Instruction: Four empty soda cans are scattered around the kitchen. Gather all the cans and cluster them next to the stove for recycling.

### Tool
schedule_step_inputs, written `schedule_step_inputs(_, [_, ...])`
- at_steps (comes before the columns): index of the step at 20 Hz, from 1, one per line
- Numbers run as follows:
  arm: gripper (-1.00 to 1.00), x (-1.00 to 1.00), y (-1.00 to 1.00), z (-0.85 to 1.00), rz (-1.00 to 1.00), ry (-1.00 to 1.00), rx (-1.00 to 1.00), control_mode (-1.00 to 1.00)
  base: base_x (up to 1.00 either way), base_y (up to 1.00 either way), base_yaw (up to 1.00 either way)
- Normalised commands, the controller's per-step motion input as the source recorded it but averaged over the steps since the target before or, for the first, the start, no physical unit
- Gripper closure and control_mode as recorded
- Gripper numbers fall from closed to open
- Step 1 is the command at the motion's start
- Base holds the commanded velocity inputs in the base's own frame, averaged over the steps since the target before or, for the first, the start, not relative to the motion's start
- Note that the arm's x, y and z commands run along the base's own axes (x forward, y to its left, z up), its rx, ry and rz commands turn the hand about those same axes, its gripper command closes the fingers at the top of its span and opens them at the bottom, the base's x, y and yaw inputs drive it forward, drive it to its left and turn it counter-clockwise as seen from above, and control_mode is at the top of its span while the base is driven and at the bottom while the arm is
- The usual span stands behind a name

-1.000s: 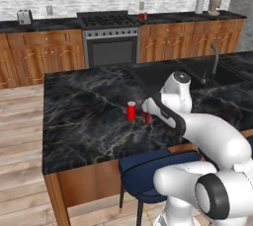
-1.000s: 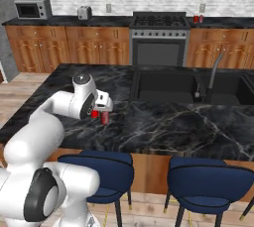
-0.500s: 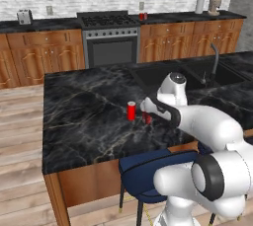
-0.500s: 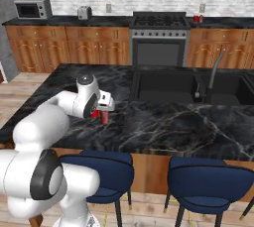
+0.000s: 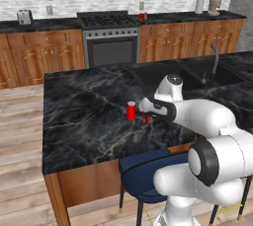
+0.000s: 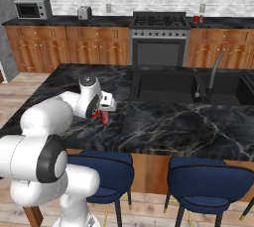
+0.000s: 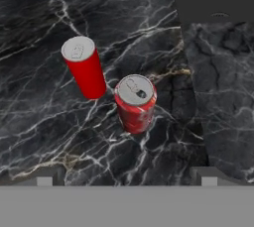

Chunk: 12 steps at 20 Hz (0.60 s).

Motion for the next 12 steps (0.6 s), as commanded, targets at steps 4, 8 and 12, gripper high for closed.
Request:
schedule_step_inputs(4, [-1.00, 0.17, 0.00, -0.11, 0.00, 0.00, 0.00, -1.00, 0.00, 0.00, 0.00])
schedule_step_inputs(8, [-1.00, 0.16, 0.00, -0.13, 0.00, 0.00, 0.00, -1.00, 0.00, 0.00, 0.00])
schedule_step_inputs(12, [-1.00, 0.12, 0.00, -0.14, 0.00, 0.00, 0.00, -1.00, 0.00, 0.00, 0.00])
